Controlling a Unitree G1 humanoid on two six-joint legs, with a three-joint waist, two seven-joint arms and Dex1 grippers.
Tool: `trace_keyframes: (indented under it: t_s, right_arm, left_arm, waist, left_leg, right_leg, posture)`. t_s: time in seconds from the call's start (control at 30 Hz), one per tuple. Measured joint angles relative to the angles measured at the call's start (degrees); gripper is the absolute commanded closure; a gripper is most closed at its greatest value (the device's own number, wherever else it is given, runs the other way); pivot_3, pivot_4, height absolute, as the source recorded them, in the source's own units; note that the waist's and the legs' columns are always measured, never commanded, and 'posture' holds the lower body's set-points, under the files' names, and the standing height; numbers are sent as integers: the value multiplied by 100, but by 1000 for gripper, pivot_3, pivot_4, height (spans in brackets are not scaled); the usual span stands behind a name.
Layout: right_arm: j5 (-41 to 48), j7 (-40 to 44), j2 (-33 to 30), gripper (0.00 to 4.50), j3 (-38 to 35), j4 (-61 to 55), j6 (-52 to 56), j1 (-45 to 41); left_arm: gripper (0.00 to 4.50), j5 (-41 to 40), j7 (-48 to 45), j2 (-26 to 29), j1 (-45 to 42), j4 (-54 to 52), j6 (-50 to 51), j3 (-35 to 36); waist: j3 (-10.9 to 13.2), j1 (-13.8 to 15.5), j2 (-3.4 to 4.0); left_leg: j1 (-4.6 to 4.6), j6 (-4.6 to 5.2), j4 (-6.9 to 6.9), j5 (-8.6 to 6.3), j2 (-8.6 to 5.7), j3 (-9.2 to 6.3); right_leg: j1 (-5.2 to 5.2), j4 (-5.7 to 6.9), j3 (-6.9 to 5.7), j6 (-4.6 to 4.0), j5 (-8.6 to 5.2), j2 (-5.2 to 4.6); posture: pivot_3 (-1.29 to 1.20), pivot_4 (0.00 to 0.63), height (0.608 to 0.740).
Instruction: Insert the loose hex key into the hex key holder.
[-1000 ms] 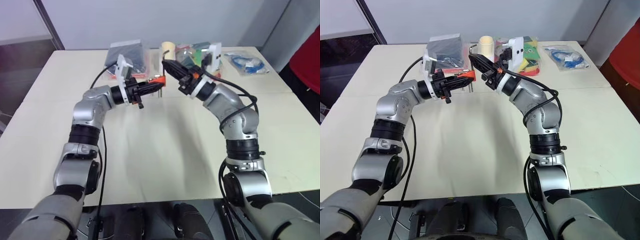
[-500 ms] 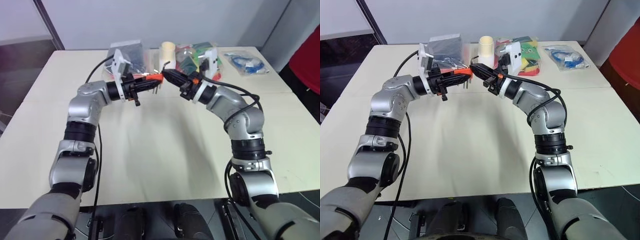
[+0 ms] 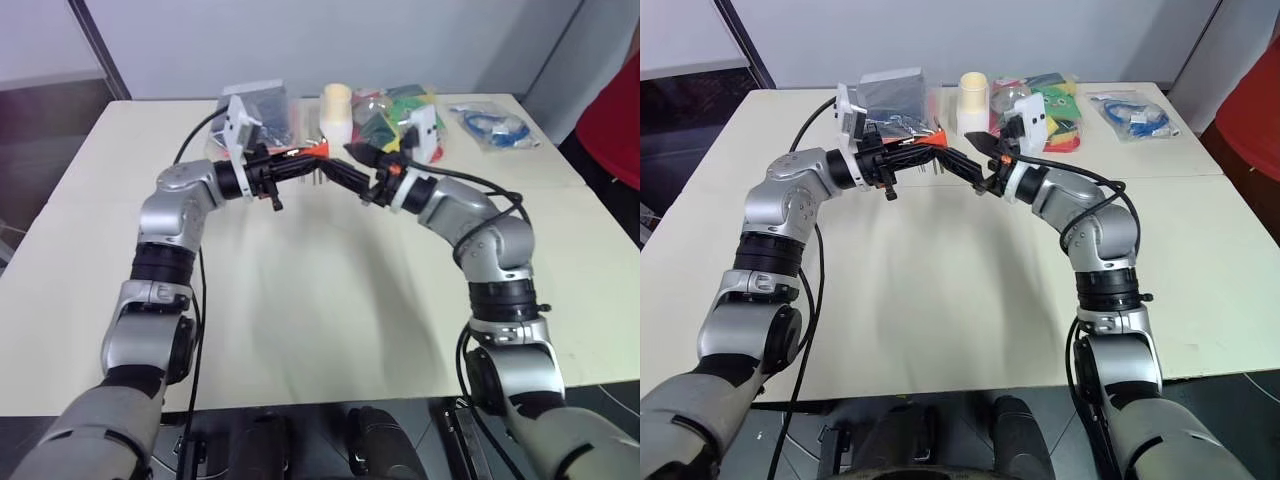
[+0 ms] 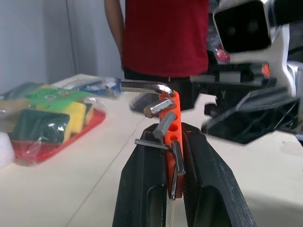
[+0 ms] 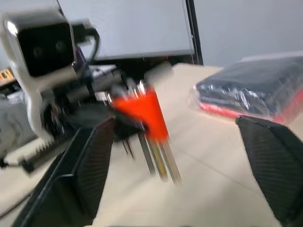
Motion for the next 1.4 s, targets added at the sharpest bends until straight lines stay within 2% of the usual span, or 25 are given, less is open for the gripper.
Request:
trace_keyframes:
  t_s: [0.13,0.23,0.37,0.5,0.57,0.7,0.83,1.0,1.1,1.23,1.4]
  right_arm:
    - [251,578,-1010,566,-45,-939,470,858]
    - [238,767,-1390,566,-33,-1285,529,1323]
    - [-304,933,-1936,566,398,-1575,150,1726]
    - [-736,1035,-2033,566,789,-1569,-249,1885]
    - [-845,1051,-1973,566,891,-1567,-391,1879]
    - [-1002,1043,-1775,566,1069,-1514,-554,1856]
    - [-1089,1040,-1703,478,1069,-1468,-603,1800]
    - [-1127,1040,-1676,478,1058,-1436,-601,1801]
    - [-1127,1043,-1684,478,1026,-1440,-593,1811]
    - [-1129,1067,-1824,478,945,-1470,-582,1943]
    - [-1130,1080,-1934,478,776,-1497,-582,2107]
  left_arm:
    - [4500,-5,73,162,216,-141,67,41]
    - [4500,-37,275,220,575,-369,414,96]
    - [4500,-364,347,506,1347,-1090,1631,76]
    - [4500,-500,345,778,1609,-1128,2490,75]
    - [4500,-513,333,791,1604,-1074,2610,77]
    - [4500,-368,339,768,1580,-292,2562,34]
    - [2683,-197,336,706,1498,207,2357,-20]
    - [60,133,349,717,1322,579,1946,-179]
    - [18,476,587,780,1322,889,1363,-198]
    - [18,834,869,1165,1324,1115,602,-147]
    - [18,854,869,1527,1522,514,287,99]
  waist:
    - [0,1,0]
    - [0,-32,0]
    - [0,-48,0]
    - [1,-1,-2]
    - [1,34,-2]
    - [1,33,-2]
    - [2,34,-3]
    - [2,19,-3]
    - [2,15,-3]
    - [2,13,-3]
    - [2,44,-3]
  left_leg:
    - [0,6,1,-3,0,1]
    - [4,6,2,-3,4,5]
    - [10,6,3,-3,10,4]
    - [4,6,31,-3,11,-2]
    - [4,19,57,-11,10,-13]
    - [9,24,75,-14,3,-10]
    - [7,25,75,-14,3,-11]
    - [9,25,74,-15,3,-10]
    - [7,25,73,-15,4,-10]
    - [6,26,71,-16,4,-9]
    - [5,26,73,-16,2,-9]
  right_leg:
    - [1,-2,0,1,-1,1]
    - [3,-3,3,1,-1,5]
    - [3,2,9,1,-2,15]
    - [8,1,7,1,-3,20]
    - [28,-2,1,3,-5,19]
    - [44,-9,2,3,-5,11]
    - [42,-6,1,3,-5,10]
    - [42,-5,1,3,-5,8]
    - [37,-4,1,3,-5,7]
    - [34,-4,1,3,-5,1]
    - [37,-4,6,3,-5,-8]
  posture:
    - [0,150,740]
    - [0,150,740]
    - [0,150,740]
    - [0,150,740]
    - [0,150,740]
    - [0,150,740]
    - [0,150,740]
    - [0,150,740]
    - [0,150,740]
    - [0,150,740]
    - [0,150,740]
